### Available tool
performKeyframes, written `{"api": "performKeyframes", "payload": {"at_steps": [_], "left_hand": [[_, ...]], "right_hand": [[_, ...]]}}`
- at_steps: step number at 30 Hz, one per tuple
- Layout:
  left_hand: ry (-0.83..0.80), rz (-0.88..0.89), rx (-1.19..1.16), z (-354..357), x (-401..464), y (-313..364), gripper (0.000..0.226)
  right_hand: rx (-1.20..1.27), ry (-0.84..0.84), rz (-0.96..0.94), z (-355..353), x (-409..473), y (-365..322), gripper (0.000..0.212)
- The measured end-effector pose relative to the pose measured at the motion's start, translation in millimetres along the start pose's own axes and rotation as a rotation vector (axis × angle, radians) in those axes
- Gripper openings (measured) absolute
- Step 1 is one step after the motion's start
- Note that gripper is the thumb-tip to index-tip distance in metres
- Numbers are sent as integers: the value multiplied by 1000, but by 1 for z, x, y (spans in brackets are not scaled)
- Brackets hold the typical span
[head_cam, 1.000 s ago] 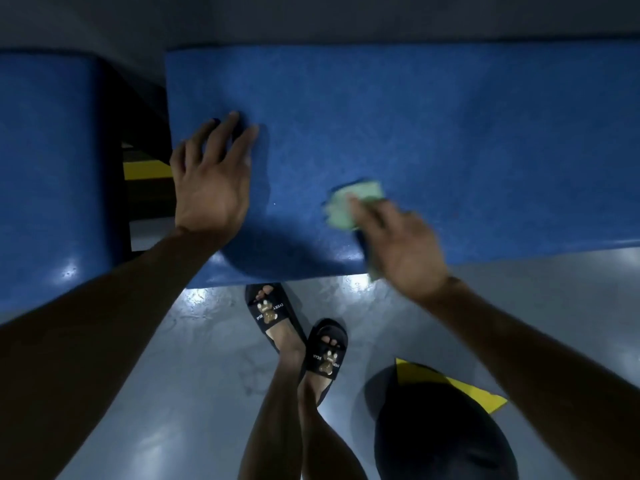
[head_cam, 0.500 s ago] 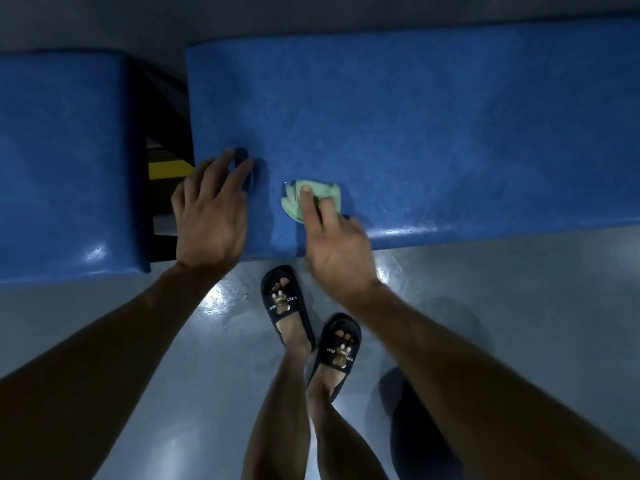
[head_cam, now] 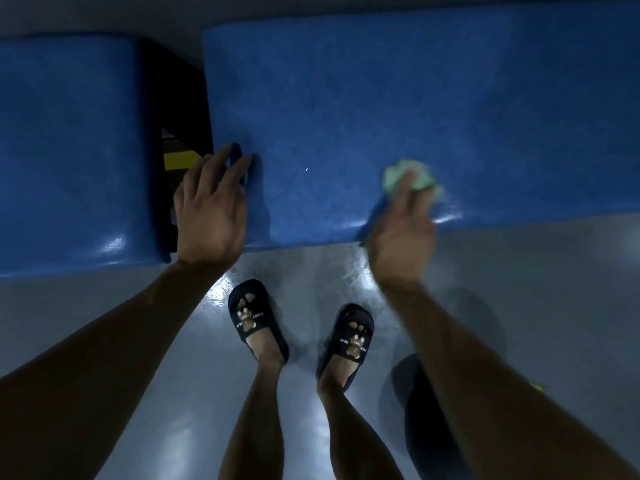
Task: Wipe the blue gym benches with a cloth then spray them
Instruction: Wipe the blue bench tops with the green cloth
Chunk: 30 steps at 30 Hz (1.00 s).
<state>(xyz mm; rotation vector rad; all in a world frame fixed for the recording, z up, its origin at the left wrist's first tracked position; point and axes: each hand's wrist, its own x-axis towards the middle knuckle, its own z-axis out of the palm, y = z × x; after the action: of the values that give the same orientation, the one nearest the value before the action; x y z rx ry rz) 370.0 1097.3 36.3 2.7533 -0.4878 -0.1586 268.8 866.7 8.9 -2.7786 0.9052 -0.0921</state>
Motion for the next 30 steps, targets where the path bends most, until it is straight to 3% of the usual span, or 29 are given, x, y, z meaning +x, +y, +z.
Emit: {"api": "performKeyframes", "payload": {"at_steps": [2,4,8,9,11,13,16,18,21,23,25,27,30], "left_hand": [[-16,-12,2,-2,0,-2,46],[-35,-13,-3,-5,0,-2,48],[-38,26,-20,-9,1,-3,48],[-34,29,-31,-9,2,-4,47],[-26,25,-46,-10,5,-9,47],[-17,18,-51,-10,7,-15,48],[-1,10,-70,-14,12,-23,49],[-11,-2,-88,-15,14,-26,49],[-22,1,-107,-18,18,-28,49],[-31,-3,-123,-19,21,-28,48],[-29,2,-150,-20,23,-29,48],[-25,15,-180,-20,26,-34,47],[-36,12,-226,-18,30,-43,46]], "right_hand": [[12,-8,-150,9,-27,-56,60],[15,-123,-314,4,-43,-85,69],[-66,-184,-756,-13,-16,-38,82],[-97,-184,-780,-17,-3,-14,83],[-95,-157,-607,-29,16,28,80],[-44,-103,-297,-37,20,41,65],[-14,12,89,-11,5,-6,60],[61,32,55,7,-19,-66,61],[57,-61,-363,17,-60,-141,60],[49,-130,-658,17,-61,-151,56],[35,-144,-829,11,-38,-128,57],[-47,-112,-727,1,-8,-82,57],[-85,-67,-197,-27,41,-12,70]]}}
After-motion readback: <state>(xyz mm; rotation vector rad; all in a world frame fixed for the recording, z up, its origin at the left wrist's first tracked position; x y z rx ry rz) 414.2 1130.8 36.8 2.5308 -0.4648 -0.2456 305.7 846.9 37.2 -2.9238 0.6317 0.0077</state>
